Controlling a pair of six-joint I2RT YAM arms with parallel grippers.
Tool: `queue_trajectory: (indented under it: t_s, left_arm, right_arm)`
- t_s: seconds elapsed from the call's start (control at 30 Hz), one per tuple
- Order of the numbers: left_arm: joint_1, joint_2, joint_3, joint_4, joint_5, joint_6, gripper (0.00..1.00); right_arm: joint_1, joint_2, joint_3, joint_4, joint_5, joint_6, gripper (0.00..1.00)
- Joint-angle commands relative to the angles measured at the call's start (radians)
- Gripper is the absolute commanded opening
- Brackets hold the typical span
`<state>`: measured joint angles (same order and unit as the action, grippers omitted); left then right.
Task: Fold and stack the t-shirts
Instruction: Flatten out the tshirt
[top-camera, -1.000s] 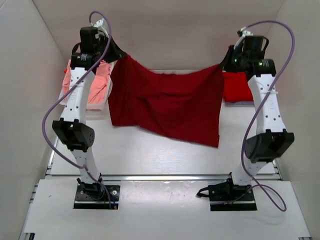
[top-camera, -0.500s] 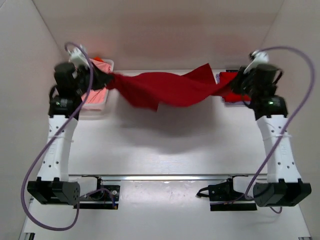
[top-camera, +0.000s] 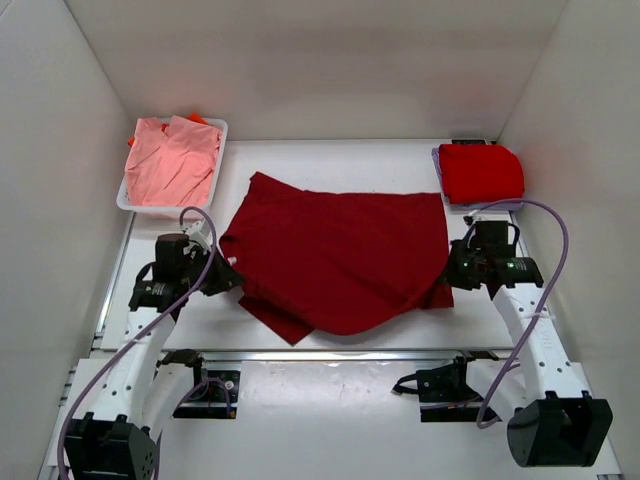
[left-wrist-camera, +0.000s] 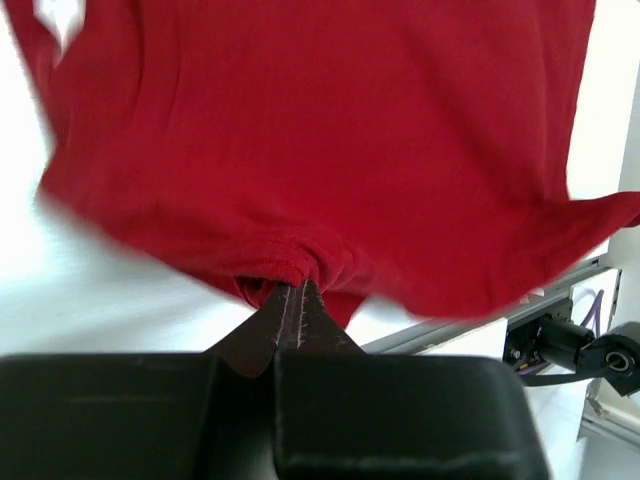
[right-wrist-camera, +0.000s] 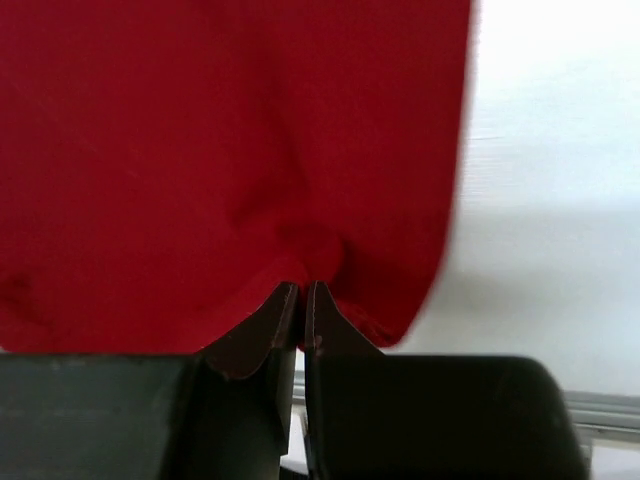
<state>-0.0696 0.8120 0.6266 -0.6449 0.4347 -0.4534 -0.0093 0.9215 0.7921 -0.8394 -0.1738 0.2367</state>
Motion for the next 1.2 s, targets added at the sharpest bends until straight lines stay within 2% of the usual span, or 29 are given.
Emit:
queue_trajectory:
  t_s: [0.0, 0.17, 0.3, 0.37, 0.4, 0.47, 0.53, 0.57, 0.6, 0.63, 0.67, 0.7, 0.73, 0.77, 0.8, 0.87, 1.0, 1.13, 1.17]
  left_arm:
    - [0.001, -0.013, -0.044, -0.010, 0.015, -0.001, 0.00]
    - [0.001, 0.006, -0.094, 0.045, 0.051, -0.030, 0.00]
    - [-0.002, 0.038, -0.094, 0.112, 0.039, -0.060, 0.00]
    - [-0.007, 0.108, -0.055, 0.184, 0.044, -0.083, 0.00]
    - [-0.004, 0.193, 0.012, 0.244, 0.058, -0.096, 0.00]
    - [0.014, 0.378, 0.181, 0.319, 0.113, -0.102, 0.00]
    - [0.022, 0.609, 0.428, 0.369, 0.205, -0.149, 0.00]
    - [0.019, 0.697, 0.613, 0.389, 0.208, -0.165, 0.00]
    - [0.025, 0.734, 0.807, 0.375, 0.188, -0.180, 0.00]
    - [0.028, 0.809, 0.917, 0.367, 0.159, -0.179, 0.00]
    - [0.030, 0.873, 1.122, 0.325, 0.150, -0.182, 0.00]
    - [0.043, 0.904, 1.315, 0.276, 0.133, -0.185, 0.00]
    - [0.053, 0.952, 1.404, 0.257, 0.145, -0.194, 0.00]
    - [0.066, 0.972, 1.541, 0.228, 0.150, -0.205, 0.00]
    - [0.068, 0.987, 1.612, 0.212, 0.148, -0.212, 0.00]
    - [0.109, 0.914, 1.557, 0.253, 0.157, -0.215, 0.00]
    - [0.122, 0.742, 1.157, 0.396, 0.144, -0.209, 0.00]
    - [0.100, 0.598, 0.743, 0.497, 0.164, -0.218, 0.00]
    - [0.099, 0.563, 0.692, 0.510, 0.162, -0.218, 0.00]
  right_arm:
    - [0.033, 0.036, 0.019, -0.018, -0.021, 0.015, 0.00]
    - [-0.043, 0.103, 0.003, 0.013, -0.082, -0.025, 0.00]
    - [-0.054, 0.186, -0.002, 0.052, -0.136, -0.043, 0.00]
    - [-0.038, 0.252, 0.039, 0.091, -0.139, -0.056, 0.00]
    - [-0.035, 0.320, 0.092, 0.127, -0.138, -0.060, 0.00]
    - [-0.031, 0.442, 0.246, 0.147, -0.128, -0.068, 0.00]
    - [-0.014, 0.593, 0.582, 0.103, -0.060, -0.071, 0.00]
    - [0.006, 0.626, 0.675, 0.092, -0.043, -0.073, 0.00]
    - [0.031, 0.675, 0.866, 0.070, 0.008, -0.071, 0.00]
    - [0.040, 0.726, 1.059, 0.045, 0.043, -0.071, 0.00]
    - [0.060, 0.747, 1.157, 0.013, 0.060, -0.085, 0.00]
    - [0.074, 0.795, 1.338, -0.010, 0.092, -0.094, 0.00]
    - [0.080, 0.842, 1.495, -0.051, 0.108, -0.106, 0.00]
    - [0.086, 0.850, 1.548, -0.056, 0.123, -0.105, 0.00]
    - [0.068, 0.824, 1.515, -0.014, 0.102, -0.097, 0.00]
    - [0.030, 0.716, 1.321, 0.110, 0.028, -0.070, 0.01]
    - [-0.063, 0.629, 1.043, 0.198, -0.072, -0.039, 0.01]
    - [-0.055, 0.579, 0.790, 0.240, -0.101, -0.072, 0.00]
    - [-0.052, 0.562, 0.754, 0.240, -0.098, -0.079, 0.00]
